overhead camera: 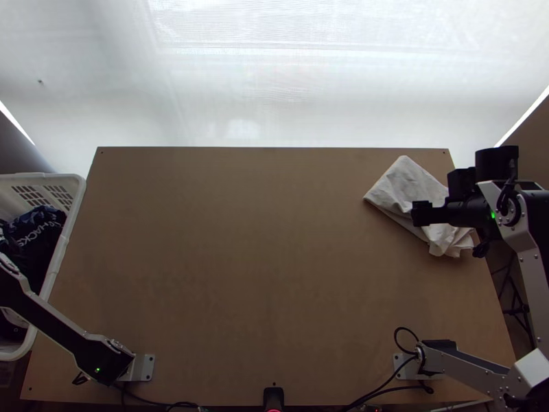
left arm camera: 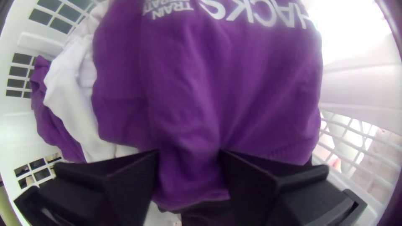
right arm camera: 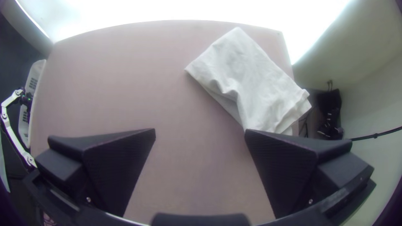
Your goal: Fold the t-shirt
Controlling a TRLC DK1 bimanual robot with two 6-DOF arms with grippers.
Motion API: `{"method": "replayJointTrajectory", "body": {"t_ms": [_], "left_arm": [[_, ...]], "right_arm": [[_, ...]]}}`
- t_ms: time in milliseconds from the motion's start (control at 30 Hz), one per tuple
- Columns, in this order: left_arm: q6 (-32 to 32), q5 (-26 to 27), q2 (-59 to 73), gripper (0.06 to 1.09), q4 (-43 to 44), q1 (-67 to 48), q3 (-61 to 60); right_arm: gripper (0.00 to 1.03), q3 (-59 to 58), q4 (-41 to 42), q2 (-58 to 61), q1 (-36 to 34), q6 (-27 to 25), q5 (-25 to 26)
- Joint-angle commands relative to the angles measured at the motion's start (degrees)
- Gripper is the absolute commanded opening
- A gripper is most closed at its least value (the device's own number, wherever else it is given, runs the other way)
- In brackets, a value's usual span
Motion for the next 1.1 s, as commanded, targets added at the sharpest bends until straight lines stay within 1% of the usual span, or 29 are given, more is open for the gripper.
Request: {"method": "replayJointTrajectory", "body": {"t_ms": [0, 133, 200, 267, 333, 467, 567, 633, 667, 733, 833, 933, 1067], "left_arm": [[3.5, -1.3, 1.6, 0.10, 1.8, 0.1, -0.2], [3.7, -1.2, -1.8, 0.10, 0.2, 0.0, -0.4], [3.3, 0.3, -6.5, 0.10, -1.5, -0.2, -0.3], [1.7, 4.9, -12.5, 0.10, -2.6, -0.2, -0.4], [-1.3, 9.7, -19.1, 0.10, -2.6, 0.3, -0.2], [-8.4, 21.3, -32.0, 0.10, -1.8, 1.6, 0.6], [-12.7, 25.6, -38.6, 0.10, -0.4, 2.2, 2.7], [-14.4, 26.5, -42.0, 0.10, 1.6, 2.5, 3.4], [-17.2, 28.6, -45.3, 0.10, 4.4, 3.6, 3.4], [-19.2, 29.9, -46.9, 0.10, 6.6, 4.5, 3.5], [-24.3, 31.4, -49.7, 0.10, 9.7, 6.7, 4.4], [-26.2, 31.7, -50.2, 0.10, 10.7, 8.0, 4.9], [-26.3, 33.0, -50.3, 0.10, 10.0, 9.5, 4.9]], "right_arm": [[0.99, 0.5, -0.1, -0.1, -0.4, 0.1, 0.1], [0.99, 1.1, -0.2, -0.5, -0.6, 0.1, 0.0], [0.99, 1.0, -0.2, -0.6, -0.6, 0.1, 0.0], [0.99, 0.9, -0.2, -0.6, -0.6, 0.2, 0.0], [0.99, 0.7, -0.1, -0.6, -0.6, 0.4, 0.0], [0.99, 0.4, 0.4, -0.6, -0.5, 0.4, 0.0], [0.99, 0.5, 0.5, -0.6, -0.4, 0.4, 0.0], [0.99, 0.5, 0.5, -0.8, -0.3, 0.4, 0.0], [0.99, 0.4, 0.5, -1.2, -0.2, 0.4, 0.0], [0.99, 0.3, 0.5, -1.5, -0.2, 0.4, 0.0], [0.99, -0.1, 0.5, -2.1, -0.1, 0.1, 0.0], [0.99, -0.9, 0.5, -2.5, -0.1, 0.0, 0.0], [0.99, -1.2, 0.5, -2.7, 0.1, -0.2, 0.0]]}}
